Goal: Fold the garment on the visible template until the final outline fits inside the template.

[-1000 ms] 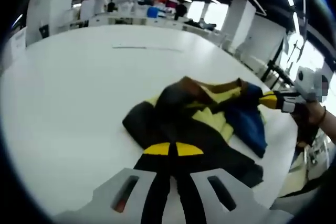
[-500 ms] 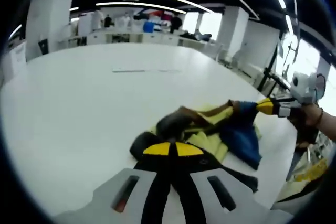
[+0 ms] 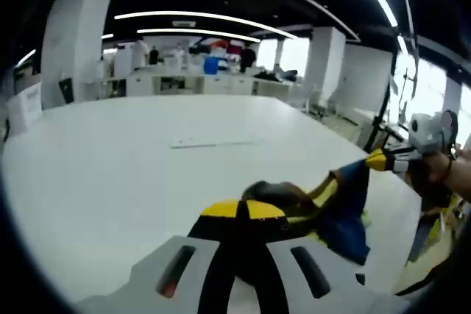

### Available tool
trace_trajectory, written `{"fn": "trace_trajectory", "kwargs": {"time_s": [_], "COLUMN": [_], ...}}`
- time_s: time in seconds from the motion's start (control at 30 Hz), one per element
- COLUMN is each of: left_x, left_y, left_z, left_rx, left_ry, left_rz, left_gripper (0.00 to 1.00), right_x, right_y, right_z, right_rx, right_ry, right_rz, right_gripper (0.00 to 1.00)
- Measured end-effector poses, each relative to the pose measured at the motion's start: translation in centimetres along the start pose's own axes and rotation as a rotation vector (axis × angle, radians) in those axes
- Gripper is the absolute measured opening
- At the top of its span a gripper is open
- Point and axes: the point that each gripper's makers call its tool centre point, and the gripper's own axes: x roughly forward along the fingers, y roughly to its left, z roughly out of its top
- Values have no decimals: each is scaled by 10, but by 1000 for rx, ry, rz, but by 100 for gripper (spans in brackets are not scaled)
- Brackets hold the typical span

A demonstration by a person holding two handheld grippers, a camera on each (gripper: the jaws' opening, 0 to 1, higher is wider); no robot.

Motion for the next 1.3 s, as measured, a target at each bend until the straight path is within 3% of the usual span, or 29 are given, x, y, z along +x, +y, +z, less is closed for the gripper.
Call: {"fn": "trace_trajectory", "kwargs": {"time_s": [0.33, 0.67, 0.83, 0.93, 1.07, 1.23, 1.3], "left_x": [14, 50, 81, 93, 111, 131, 139], "left_y": [11, 28, 47, 51, 58, 69, 69], "left_z": [38, 66, 64, 61, 51, 35, 34], "left_rx": [21, -6, -44, -91, -80, -96, -102], "left_ry": [-76, -146, -147, -147, -116, -76, -89], "left_rz": [2, 19, 50, 38, 46, 54, 33], "left_gripper": [0, 0, 0, 0, 0, 0, 0], "right_x": [7, 36, 59, 73, 92, 115, 122], "right_y": [-30, -60, -81, -91, -102, -113, -117], "right_z": [33, 52, 57, 56, 47, 26, 18], "right_rx": [9, 76, 132, 233, 230, 287, 298], "right_ry": [-39, -78, -89, -106, -79, -34, -19], "right_rz": [-42, -93, -123, -134, -143, -146, -148], "right_gripper": [0, 0, 0, 0, 0, 0, 0]}}
